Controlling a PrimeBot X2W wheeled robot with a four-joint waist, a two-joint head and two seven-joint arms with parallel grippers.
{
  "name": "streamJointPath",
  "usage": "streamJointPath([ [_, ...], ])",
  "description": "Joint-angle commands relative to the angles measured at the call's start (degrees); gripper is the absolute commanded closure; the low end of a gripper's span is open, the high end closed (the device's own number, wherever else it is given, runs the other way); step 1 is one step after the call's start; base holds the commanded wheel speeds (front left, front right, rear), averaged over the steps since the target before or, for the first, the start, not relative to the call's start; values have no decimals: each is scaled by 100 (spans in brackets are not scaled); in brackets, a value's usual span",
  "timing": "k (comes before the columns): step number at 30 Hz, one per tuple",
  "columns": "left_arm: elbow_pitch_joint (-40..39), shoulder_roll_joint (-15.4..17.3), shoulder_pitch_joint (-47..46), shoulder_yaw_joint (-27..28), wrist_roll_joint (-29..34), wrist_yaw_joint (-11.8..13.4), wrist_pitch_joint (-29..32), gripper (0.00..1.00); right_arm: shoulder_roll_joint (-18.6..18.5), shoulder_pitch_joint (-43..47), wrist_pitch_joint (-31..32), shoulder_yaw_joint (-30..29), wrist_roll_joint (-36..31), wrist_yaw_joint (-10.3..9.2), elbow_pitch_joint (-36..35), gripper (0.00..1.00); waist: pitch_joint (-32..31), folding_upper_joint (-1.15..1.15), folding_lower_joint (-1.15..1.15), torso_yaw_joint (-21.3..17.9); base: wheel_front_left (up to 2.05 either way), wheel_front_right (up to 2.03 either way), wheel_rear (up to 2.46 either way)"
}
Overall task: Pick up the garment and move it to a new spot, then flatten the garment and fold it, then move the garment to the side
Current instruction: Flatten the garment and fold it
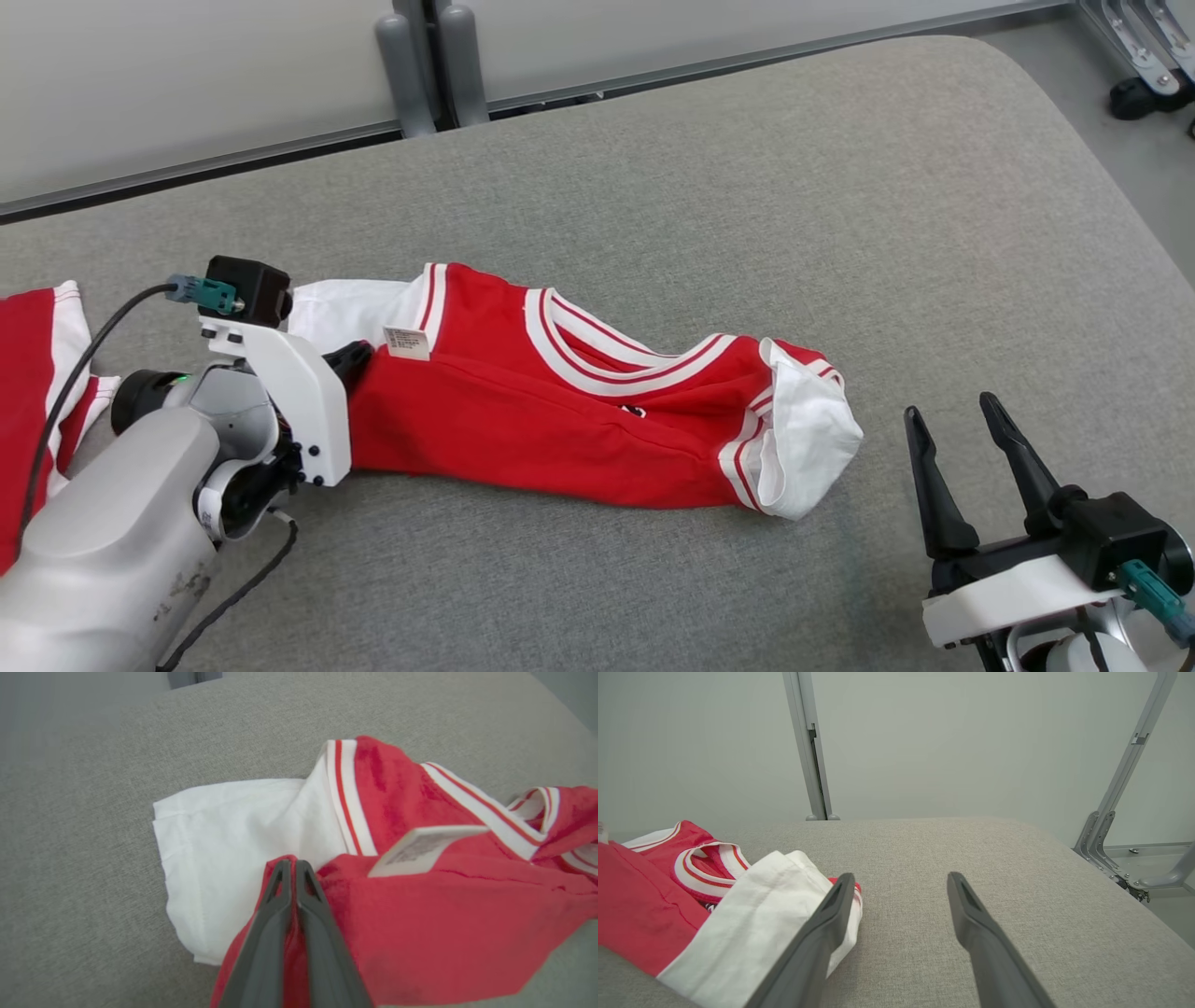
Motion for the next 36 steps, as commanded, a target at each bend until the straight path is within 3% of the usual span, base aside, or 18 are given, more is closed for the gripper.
streamJointPath([
  [1,-63,10,67,13,-7,-42,-78,100,-30,-27,-28,-30,-23,-1,4,0,-50,0,0,62,0,0,0],
  [7,-708,100,422,48,142,109,-625,100,-30,159,-28,-147,-82,-1,21,0,-280,0,0,290,0,0,0],
  [13,-1794,355,1253,48,209,490,-1122,100,-31,351,-28,-247,-110,-1,32,0,-511,0,0,490,0,0,0],
  [20,-3223,612,3047,77,-131,1250,-1872,100,-31,630,-28,-383,-170,-1,-9,0,-750,0,0,810,0,0,0],
  [29,-3355,614,4569,558,-826,1670,-2797,100,-30,809,-28,-450,-298,-1,-30,0,-833,0,0,1191,0,0,0],
  [30,-3309,595,4650,613,-871,1700,-2846,56,-30,800,-28,-443,-301,-1,-29,0,-833,0,0,1202,0,0,0],
  [31,-3246,599,4712,643,-876,1743,-2882,0,-30,787,-28,-423,-311,-1,-23,0,-837,0,0,1202,0,0,0],
  [36,-3301,704,4979,986,-857,2106,-3025,0,-31,674,-28,-342,-276,-1,-45,0,-840,0,0,1038,0,0,0],
])
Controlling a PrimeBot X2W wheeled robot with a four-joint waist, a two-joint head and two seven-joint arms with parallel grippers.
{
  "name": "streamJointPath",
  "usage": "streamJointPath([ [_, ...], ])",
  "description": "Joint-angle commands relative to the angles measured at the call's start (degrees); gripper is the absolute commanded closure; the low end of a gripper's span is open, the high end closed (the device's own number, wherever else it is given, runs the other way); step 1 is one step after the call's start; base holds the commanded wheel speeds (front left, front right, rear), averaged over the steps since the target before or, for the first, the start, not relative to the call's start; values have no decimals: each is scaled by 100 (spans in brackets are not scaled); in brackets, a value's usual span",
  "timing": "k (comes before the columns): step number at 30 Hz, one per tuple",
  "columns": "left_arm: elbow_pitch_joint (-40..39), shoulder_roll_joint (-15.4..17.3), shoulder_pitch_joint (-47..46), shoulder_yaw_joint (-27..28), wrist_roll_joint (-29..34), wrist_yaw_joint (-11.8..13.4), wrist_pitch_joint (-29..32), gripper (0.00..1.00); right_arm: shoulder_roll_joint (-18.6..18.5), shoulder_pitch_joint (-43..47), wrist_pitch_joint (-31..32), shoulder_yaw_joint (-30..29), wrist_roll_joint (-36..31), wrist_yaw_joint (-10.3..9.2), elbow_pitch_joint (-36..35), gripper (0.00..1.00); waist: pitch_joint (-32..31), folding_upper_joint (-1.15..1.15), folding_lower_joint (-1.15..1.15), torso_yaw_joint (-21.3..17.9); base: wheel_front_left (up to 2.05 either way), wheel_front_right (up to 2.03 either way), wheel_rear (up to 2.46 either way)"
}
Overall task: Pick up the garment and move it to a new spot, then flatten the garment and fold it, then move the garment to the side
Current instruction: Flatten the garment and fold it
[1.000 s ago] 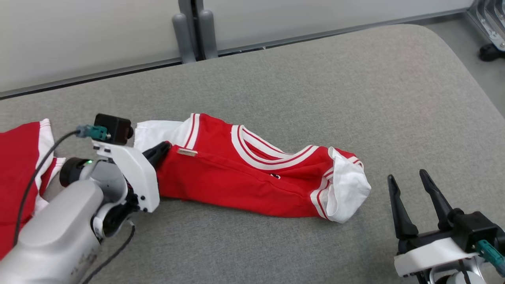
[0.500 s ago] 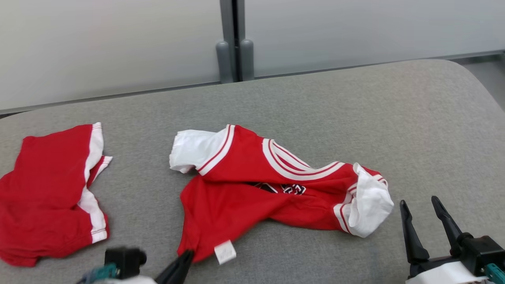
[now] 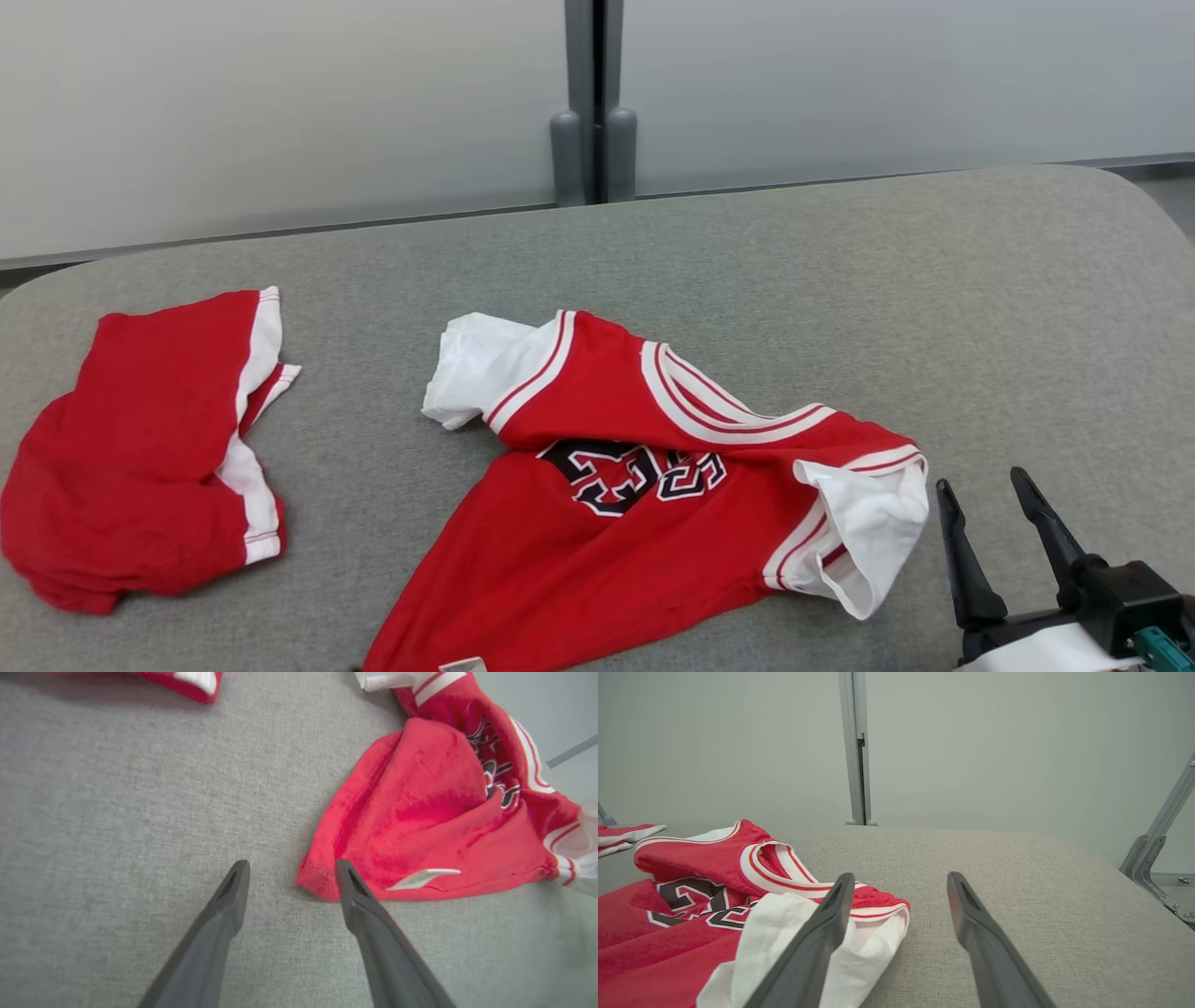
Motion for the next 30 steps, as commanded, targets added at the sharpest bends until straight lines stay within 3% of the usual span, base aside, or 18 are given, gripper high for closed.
streamJointPath([
  [1,-173,183,34,175,192,261,-66,0,-33,-39,-28,-7,31,-1,-37,0,3,0,0,-101,0,0,0],
  [3,-660,272,5,339,378,516,-111,0,-33,-22,-28,-24,41,-1,-66,0,19,0,0,-180,0,0,0],
  [6,-1582,363,-297,461,628,518,-80,0,-32,-15,-28,-43,53,-1,-98,0,93,0,0,-289,0,0,0],
  [9,-1957,222,-949,127,873,346,363,0,-33,-114,-28,-8,71,-1,-102,0,171,0,0,-463,0,0,0],
  [11,-1861,-148,-1490,-207,865,71,749,0,-33,-186,-28,-4,96,-1,-118,0,247,0,0,-598,0,0,0],
  [17,-371,-1321,-2843,-1000,749,-662,1774,0,-38,-464,-28,93,198,-1,-147,0,468,0,0,-1100,0,0,0],
  [21,698,-1849,-3381,-1136,696,-912,2036,0,-31,-533,-28,114,282,-1,-150,0,582,0,0,-1423,0,0,0],
  [26,1491,-2213,-3703,-1157,557,-1079,2198,0,-32,-508,-28,128,364,-1,-122,0,677,0,0,-1672,0,0,0],
  [30,2079,-2319,-3870,-1271,608,-1243,2300,0,-30,-499,-28,138,435,-1,-106,0,740,0,0,-1872,0,0,0],
])
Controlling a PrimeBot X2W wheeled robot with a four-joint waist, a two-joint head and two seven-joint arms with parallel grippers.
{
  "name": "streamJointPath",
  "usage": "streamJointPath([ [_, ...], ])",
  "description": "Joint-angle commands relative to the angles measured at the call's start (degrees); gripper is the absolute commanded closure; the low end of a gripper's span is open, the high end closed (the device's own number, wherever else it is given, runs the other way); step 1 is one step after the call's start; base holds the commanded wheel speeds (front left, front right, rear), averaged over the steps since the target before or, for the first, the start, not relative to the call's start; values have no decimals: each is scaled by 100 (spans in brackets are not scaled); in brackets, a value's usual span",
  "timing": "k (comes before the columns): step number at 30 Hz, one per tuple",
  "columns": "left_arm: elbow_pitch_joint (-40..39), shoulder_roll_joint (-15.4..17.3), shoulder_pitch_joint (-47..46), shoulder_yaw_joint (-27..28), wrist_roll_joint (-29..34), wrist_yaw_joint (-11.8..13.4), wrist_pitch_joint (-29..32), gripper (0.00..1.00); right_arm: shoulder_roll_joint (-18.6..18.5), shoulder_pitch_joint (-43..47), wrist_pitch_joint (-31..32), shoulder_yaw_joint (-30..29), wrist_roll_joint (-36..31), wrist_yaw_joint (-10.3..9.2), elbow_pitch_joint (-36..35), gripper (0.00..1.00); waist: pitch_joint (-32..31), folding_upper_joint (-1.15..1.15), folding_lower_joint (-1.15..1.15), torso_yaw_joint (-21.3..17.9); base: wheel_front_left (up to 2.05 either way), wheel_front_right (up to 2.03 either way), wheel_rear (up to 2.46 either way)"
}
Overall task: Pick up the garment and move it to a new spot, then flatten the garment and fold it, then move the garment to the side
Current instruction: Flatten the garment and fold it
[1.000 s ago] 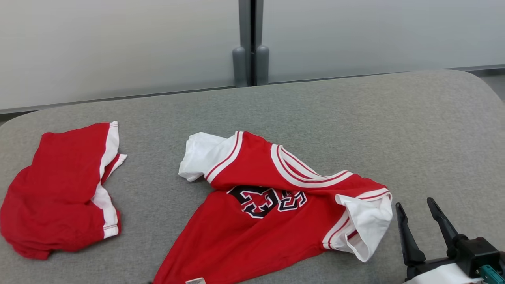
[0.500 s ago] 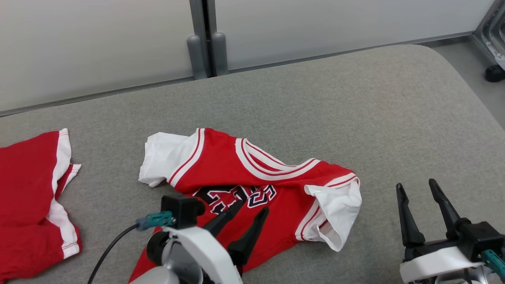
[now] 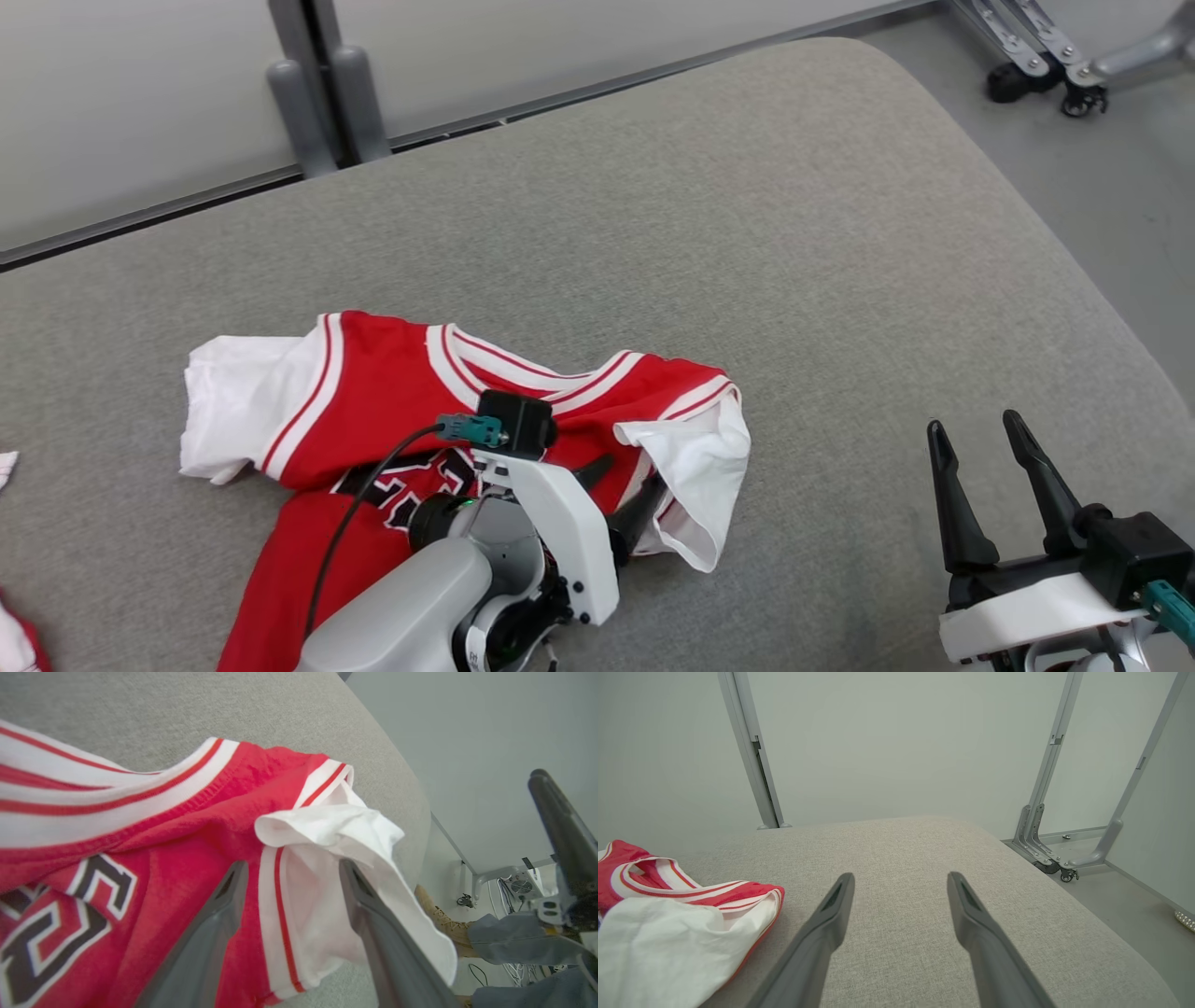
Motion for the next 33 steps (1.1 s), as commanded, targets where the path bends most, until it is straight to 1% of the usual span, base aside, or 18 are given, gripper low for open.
streamJointPath([
  [1,51,-32,-75,-8,-21,-96,-2,26,-25,-18,-28,-11,49,-1,4,0,65,0,0,-124,0,0,0],
  [2,66,-68,-132,-45,6,-228,-39,84,-26,-24,-28,-10,65,-1,5,0,82,0,0,-160,0,0,0],
  [3,82,-89,-170,-55,22,-318,-78,100,-27,-32,-28,-25,81,-1,3,0,93,0,0,-186,0,0,0],
  [5,41,-128,-222,-132,87,-529,-125,100,-25,-43,-28,-32,93,-1,7,0,106,0,0,-221,0,0,0],
  [7,7,-216,-263,-223,158,-646,-149,100,-26,-57,-28,-31,110,-1,15,0,122,0,0,-250,0,0,0],
  [13,419,-498,-343,-736,560,-824,-183,100,-27,-144,-28,50,199,-1,51,0,202,0,0,-445,0,0,0],
  [14,509,-559,-346,-855,646,-895,-227,100,-26,-153,-28,70,201,-1,55,0,216,0,0,-483,0,0,0],
  [16,710,-656,-256,-930,664,-936,-415,100,-25,-159,-28,100,234,-1,60,0,249,0,0,-551,0,0,0],
  [17,784,-696,-243,-971,722,-963,-561,61,-26,-153,-28,107,241,-1,68,0,262,0,0,-575,0,0,0],
  [18,942,-753,-176,-999,683,-1001,-829,0,-26,-137,-28,115,236,-1,74,0,282,0,0,-607,0,0,0],
  [21,1076,-787,-233,-1251,743,-1061,-958,0,-26,-106,-28,112,203,-1,103,0,300,0,0,-603,0,0,0],
  [23,1189,-780,-160,-1482,701,-995,-611,0,-28,-70,-28,70,172,-1,106,0,279,0,0,-537,0,0,0],
  [24,1202,-783,-204,-1592,847,-1046,-425,0,-28,-63,-28,38,146,-1,96,0,268,0,0,-484,0,0,0],
  [26,1172,-784,-136,-1649,905,-1037,-385,0,-25,-63,-28,-36,62,-1,41,0,236,0,0,-338,0,0,0],
  [28,1022,-792,-146,-1552,968,-1023,-784,0,-27,-49,-28,-112,-24,-1,-22,0,175,0,0,-148,0,0,0],
  [31,754,-705,-120,-1166,1053,-867,-1652,0,-29,-35,-28,-188,-185,-1,-150,0,36,0,0,160,0,0,0],
  [32,754,-705,-120,-1166,1053,-867,-1652,0,-29,-35,-28,-188,-185,-1,-150,0,36,0,0,160,0,0,0],
  [33,527,-527,-29,-840,1085,-656,-2127,0,-26,-10,-28,-218,-310,-1,-244,0,-97,0,0,400,0,0,0],
])
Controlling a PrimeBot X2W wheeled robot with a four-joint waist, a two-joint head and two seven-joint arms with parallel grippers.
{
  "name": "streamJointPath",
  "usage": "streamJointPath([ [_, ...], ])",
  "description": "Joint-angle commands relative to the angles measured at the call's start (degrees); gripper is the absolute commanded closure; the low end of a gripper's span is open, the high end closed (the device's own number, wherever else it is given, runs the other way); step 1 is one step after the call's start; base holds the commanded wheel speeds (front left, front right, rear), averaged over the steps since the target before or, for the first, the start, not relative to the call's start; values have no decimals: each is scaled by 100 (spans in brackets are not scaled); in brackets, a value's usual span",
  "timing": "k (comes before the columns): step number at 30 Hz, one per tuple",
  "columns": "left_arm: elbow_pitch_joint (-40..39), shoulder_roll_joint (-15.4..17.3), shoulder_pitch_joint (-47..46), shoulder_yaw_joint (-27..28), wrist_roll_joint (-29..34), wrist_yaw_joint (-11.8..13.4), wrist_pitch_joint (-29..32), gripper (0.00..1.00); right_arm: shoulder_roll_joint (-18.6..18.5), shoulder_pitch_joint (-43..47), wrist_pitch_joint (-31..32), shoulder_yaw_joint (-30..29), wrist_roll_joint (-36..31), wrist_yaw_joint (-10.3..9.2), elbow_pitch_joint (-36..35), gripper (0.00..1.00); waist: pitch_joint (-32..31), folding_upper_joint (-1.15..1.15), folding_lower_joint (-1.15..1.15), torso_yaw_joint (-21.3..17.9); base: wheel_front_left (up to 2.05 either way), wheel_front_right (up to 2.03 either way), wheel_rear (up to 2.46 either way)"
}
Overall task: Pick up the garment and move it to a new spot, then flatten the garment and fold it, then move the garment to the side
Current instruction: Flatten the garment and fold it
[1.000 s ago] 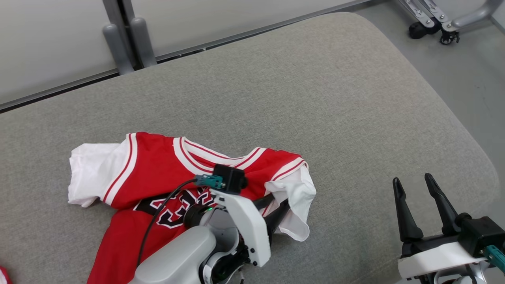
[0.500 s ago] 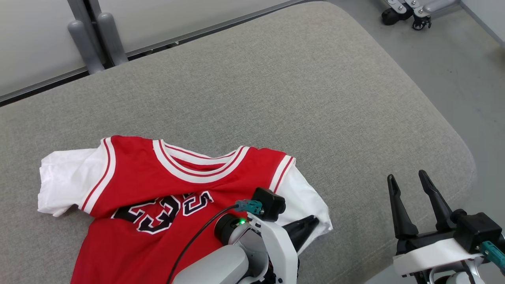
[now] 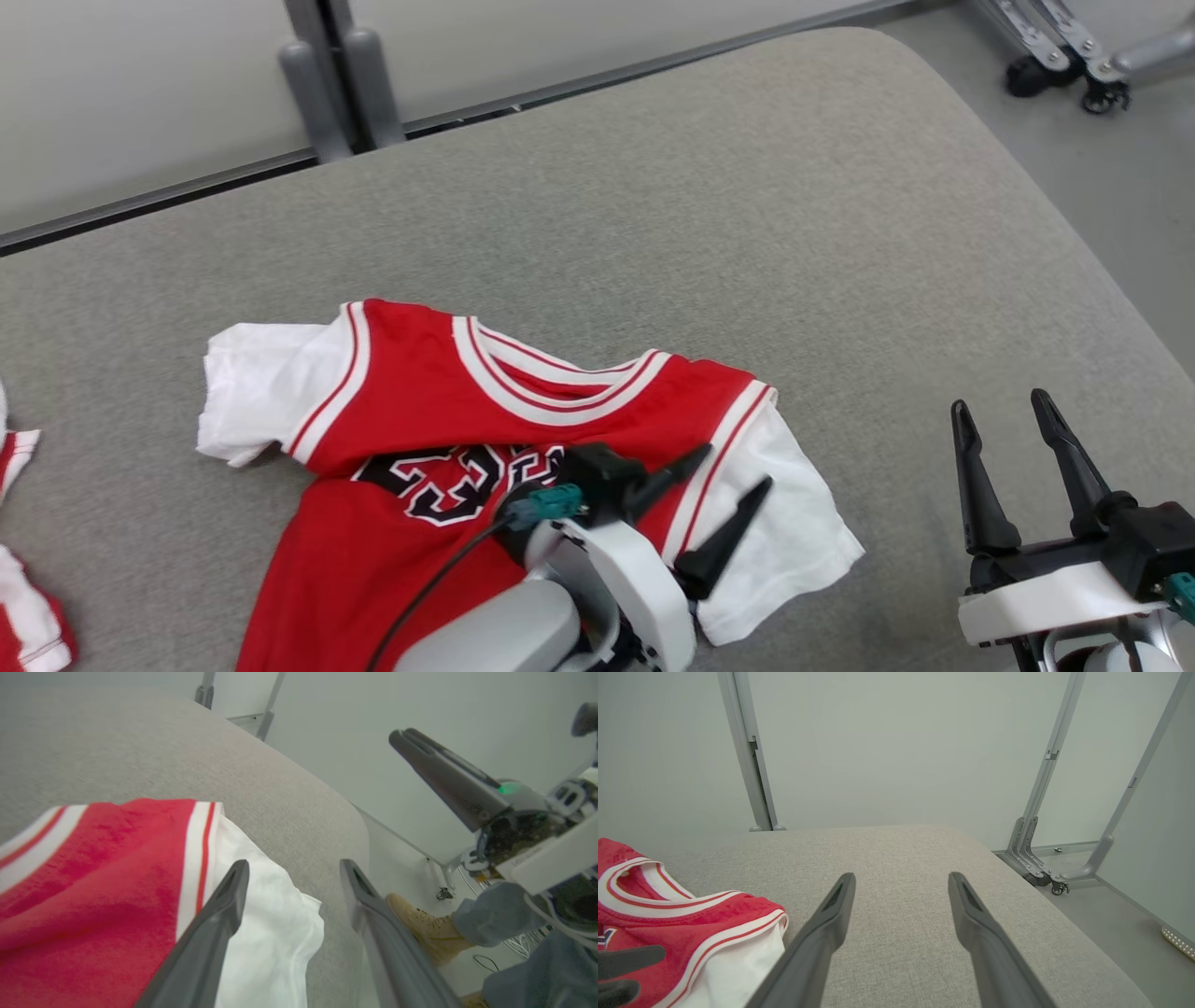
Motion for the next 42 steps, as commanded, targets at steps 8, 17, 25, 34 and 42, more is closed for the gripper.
streamJointPath([
  [8,-1371,955,808,1463,555,1031,-364,0,-30,261,-28,-245,-403,-1,-345,0,-815,0,0,1315,0,0,0],
  [17,-2328,1574,2823,3437,1583,1483,-356,0,-59,493,-28,-281,-438,-1,-286,0,-1281,0,0,2144,0,0,0],
  [25,-2527,1256,4069,4751,2488,853,-358,0,-48,734,-28,-423,-390,-1,-171,0,-1366,0,0,2392,0,0,0],
  [34,-2273,580,4770,5935,3385,-281,-358,0,-28,1119,-28,-601,-209,-1,106,0,-1454,0,0,2193,0,0,0],
  [42,-2136,195,4884,6620,3836,-623,-358,0,-28,1134,-28,-520,-152,-1,245,0,-1444,0,0,2013,0,0,0],
])
